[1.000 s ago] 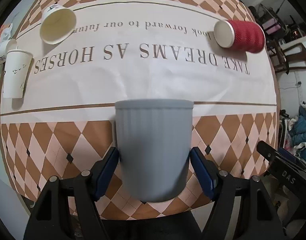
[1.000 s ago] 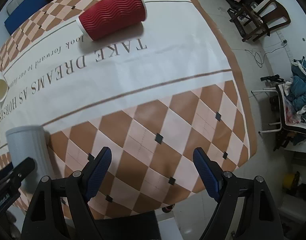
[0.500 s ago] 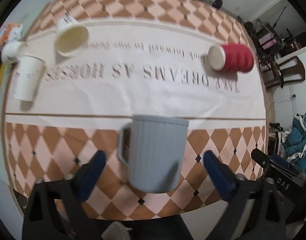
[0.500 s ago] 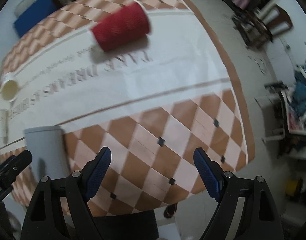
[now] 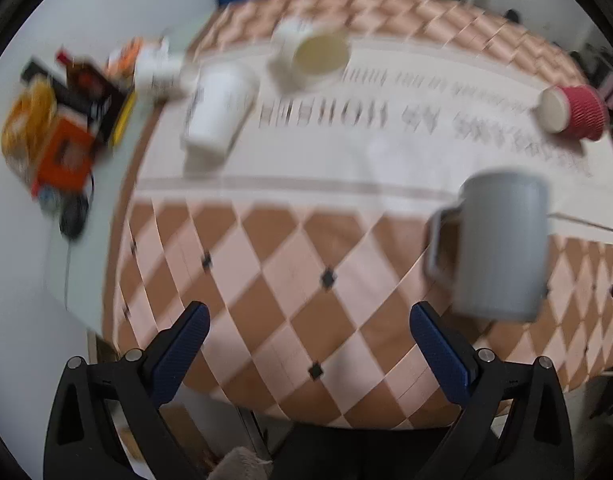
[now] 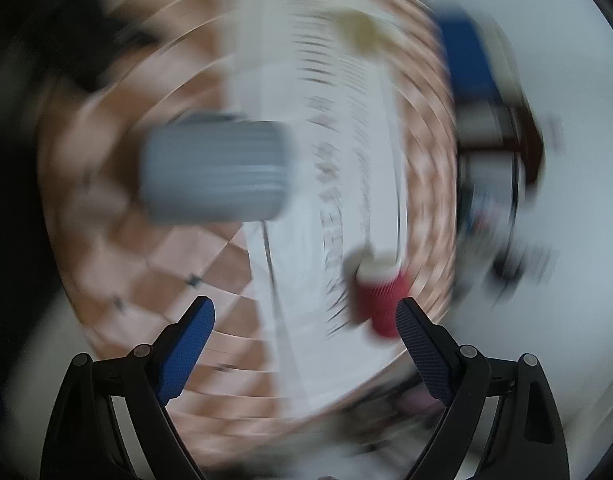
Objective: Flip cup upside down
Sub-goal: 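Grasp the grey mug with the right tool while the left tool releases it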
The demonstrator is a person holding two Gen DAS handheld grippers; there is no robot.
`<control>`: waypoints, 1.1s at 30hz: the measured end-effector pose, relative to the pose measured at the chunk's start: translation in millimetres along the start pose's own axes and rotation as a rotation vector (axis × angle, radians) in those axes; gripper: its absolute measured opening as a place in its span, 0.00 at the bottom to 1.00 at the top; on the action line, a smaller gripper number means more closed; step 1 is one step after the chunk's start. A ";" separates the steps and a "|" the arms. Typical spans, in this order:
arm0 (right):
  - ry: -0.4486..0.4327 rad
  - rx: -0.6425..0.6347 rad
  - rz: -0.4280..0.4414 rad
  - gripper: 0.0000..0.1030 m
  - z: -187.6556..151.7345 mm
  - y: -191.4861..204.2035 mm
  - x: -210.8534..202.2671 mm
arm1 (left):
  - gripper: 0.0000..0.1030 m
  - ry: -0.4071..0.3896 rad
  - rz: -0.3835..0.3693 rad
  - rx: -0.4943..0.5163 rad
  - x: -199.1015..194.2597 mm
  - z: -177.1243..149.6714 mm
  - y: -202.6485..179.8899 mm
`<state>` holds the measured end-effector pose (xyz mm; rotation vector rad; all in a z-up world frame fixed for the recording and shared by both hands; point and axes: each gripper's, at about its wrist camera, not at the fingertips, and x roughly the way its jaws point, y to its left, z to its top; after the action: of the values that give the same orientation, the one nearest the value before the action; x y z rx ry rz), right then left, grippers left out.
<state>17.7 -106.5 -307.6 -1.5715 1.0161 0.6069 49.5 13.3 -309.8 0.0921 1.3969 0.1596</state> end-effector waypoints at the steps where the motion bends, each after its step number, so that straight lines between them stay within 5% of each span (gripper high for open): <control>1: -0.019 -0.158 -0.040 0.90 4.5 16.8 3.3 | 0.99 0.019 0.001 -0.014 5.1 -3.4 -0.4; 8: -0.164 -0.857 -0.290 0.87 0.5 73.0 40.4 | 0.99 0.133 0.021 -0.149 38.1 -27.0 6.6; 13: -0.254 -1.089 -0.418 0.81 1.2 86.1 65.1 | 0.99 0.190 -0.003 -0.264 56.6 -41.2 13.6; 16: -0.261 -1.173 -0.417 0.80 2.1 91.8 77.9 | 0.99 0.206 -0.005 -0.304 62.4 -45.6 18.5; 24: -0.275 -1.186 -0.421 0.81 -1.3 87.1 88.7 | 0.99 0.193 0.010 -0.331 62.9 -41.0 31.4; 33: -0.148 -0.747 -0.163 0.80 50.5 57.8 70.2 | 0.99 0.153 0.029 -0.328 51.3 -30.7 51.3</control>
<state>10.0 -79.3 -407.7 -2.1866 0.5557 1.0457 24.8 71.6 -356.8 -0.1761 1.5045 0.4245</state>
